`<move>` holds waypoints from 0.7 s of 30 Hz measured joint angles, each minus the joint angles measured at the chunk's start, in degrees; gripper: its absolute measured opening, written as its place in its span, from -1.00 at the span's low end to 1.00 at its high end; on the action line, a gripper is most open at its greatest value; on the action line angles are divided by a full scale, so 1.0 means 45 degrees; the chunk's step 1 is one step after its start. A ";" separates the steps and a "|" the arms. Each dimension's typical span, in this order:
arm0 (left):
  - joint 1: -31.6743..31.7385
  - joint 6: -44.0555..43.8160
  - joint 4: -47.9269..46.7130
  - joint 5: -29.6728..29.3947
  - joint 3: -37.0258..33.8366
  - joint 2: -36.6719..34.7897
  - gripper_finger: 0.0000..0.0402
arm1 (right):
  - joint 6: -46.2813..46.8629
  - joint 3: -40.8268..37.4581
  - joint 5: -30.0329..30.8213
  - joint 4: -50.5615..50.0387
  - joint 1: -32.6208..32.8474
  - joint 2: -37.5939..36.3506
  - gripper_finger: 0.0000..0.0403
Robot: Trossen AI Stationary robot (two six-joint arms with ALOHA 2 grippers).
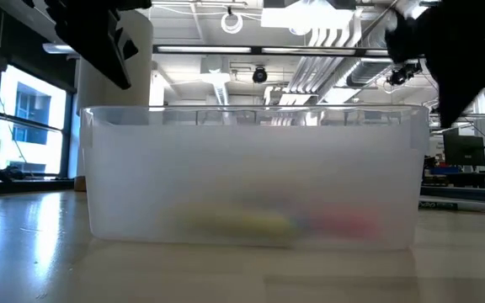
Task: Pick & Place Markers
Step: Put the green highlighter pen into the orange bin
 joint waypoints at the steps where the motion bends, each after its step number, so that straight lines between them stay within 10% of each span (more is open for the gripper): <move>1: 0.0145 0.0005 0.0004 0.0146 -0.0194 -0.0288 -0.99 | 0.0103 0.0011 -0.0473 -0.0495 -0.0244 0.0404 -1.00; 21: 0.3651 0.3781 -0.0859 0.1782 -0.0985 -0.1942 -1.00 | -0.1266 -0.2581 -0.4043 -0.1834 -0.2300 0.1539 -0.54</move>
